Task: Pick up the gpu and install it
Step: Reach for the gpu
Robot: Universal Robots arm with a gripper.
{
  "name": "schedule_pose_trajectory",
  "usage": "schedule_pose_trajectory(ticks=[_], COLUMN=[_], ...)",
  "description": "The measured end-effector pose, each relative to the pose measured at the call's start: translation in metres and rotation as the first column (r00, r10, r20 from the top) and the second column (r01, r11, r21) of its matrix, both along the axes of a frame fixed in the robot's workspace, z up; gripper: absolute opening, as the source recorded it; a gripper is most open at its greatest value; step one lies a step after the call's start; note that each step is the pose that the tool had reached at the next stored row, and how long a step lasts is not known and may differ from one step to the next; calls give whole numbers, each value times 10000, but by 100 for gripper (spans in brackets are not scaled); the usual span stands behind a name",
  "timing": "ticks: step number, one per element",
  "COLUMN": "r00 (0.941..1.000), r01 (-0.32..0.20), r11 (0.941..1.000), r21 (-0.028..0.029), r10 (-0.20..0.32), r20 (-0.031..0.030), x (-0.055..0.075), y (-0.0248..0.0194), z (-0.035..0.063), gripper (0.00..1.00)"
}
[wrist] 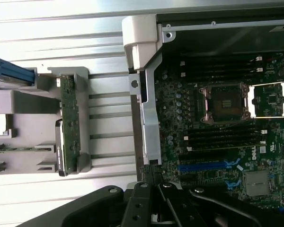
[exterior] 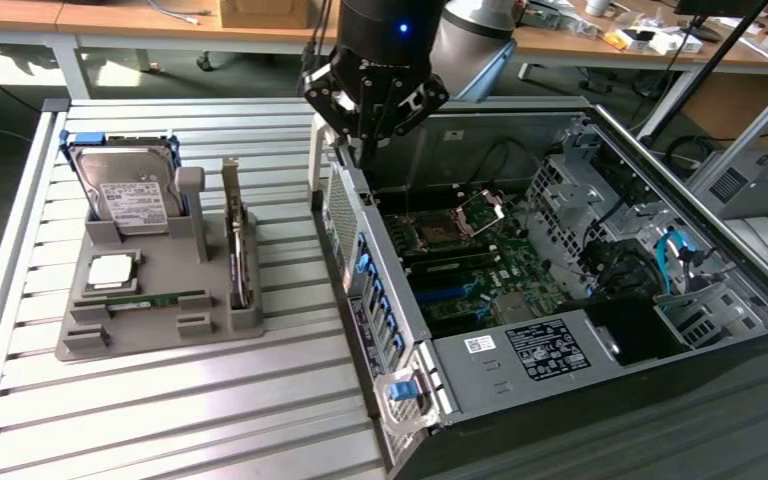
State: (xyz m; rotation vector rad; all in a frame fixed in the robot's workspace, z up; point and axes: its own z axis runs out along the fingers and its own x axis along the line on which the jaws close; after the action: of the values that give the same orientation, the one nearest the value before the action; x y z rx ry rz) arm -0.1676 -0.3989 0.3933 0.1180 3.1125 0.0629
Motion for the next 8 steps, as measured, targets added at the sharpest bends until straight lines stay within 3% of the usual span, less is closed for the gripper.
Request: schedule_pose_trajectory(ticks=[8], r00=[10000], r01=[0], r11=[10000], r21=[1], r10=[0], r20=[1], x=[-34], y=[0], z=[0], gripper=[11])
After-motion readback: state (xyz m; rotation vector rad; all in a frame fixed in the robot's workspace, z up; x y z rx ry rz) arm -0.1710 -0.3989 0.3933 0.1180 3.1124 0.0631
